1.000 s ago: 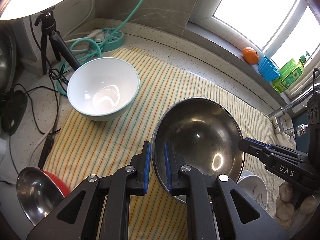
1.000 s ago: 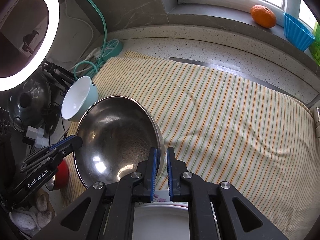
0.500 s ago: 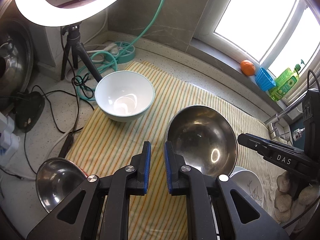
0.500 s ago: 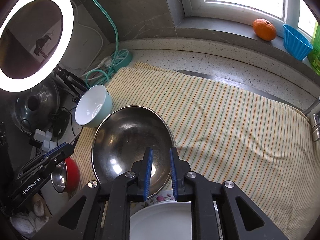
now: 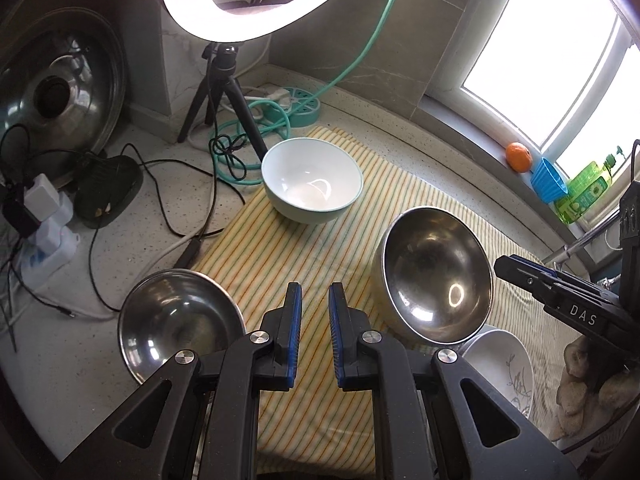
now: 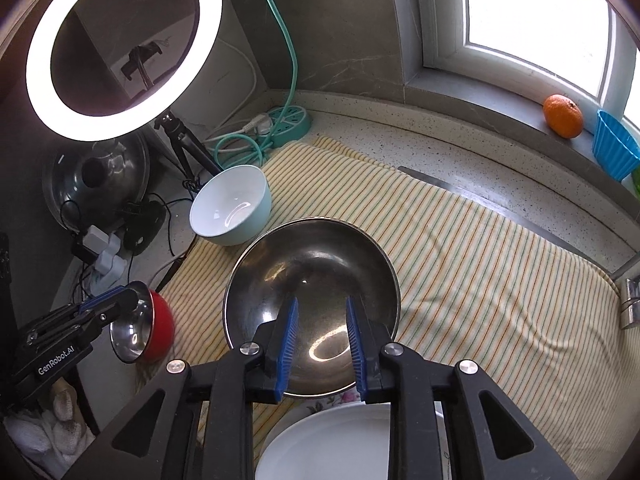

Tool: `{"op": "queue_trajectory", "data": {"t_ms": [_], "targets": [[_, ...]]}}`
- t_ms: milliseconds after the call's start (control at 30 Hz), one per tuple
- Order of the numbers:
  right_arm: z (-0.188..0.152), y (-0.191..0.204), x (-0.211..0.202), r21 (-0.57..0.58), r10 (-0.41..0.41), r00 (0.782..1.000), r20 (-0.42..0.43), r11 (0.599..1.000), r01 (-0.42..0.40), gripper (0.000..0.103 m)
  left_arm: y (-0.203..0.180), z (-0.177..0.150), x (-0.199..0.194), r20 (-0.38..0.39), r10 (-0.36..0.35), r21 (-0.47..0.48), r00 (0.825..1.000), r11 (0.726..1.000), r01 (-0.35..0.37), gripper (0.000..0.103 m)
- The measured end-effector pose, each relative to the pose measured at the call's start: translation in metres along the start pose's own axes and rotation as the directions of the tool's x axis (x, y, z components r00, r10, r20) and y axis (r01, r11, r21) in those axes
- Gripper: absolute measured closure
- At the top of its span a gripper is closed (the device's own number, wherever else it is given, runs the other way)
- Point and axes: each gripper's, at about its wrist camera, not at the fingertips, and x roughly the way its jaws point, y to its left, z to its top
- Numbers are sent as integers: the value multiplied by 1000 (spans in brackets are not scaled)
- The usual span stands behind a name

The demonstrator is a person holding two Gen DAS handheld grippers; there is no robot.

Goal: Organize plates and bowls

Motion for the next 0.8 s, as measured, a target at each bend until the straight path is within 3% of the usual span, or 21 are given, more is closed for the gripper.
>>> {"op": "queue_trajectory", "data": {"t_ms": [267,533,800], "targets": [[-4,5,-9,-24,73,997,38,997,-72,81,30,-19,-23,21,36,-128,999,991,-33,91],[-4,30,-12,-105,177,984,3,979,-176,81,78,-41,-43,23,119,-253,993,961,-110,91],[-11,71,-3,-112,210,977,-33,971,-212,81,122,-50,-40,-10,111,-257,994,960,-110,91]]}}
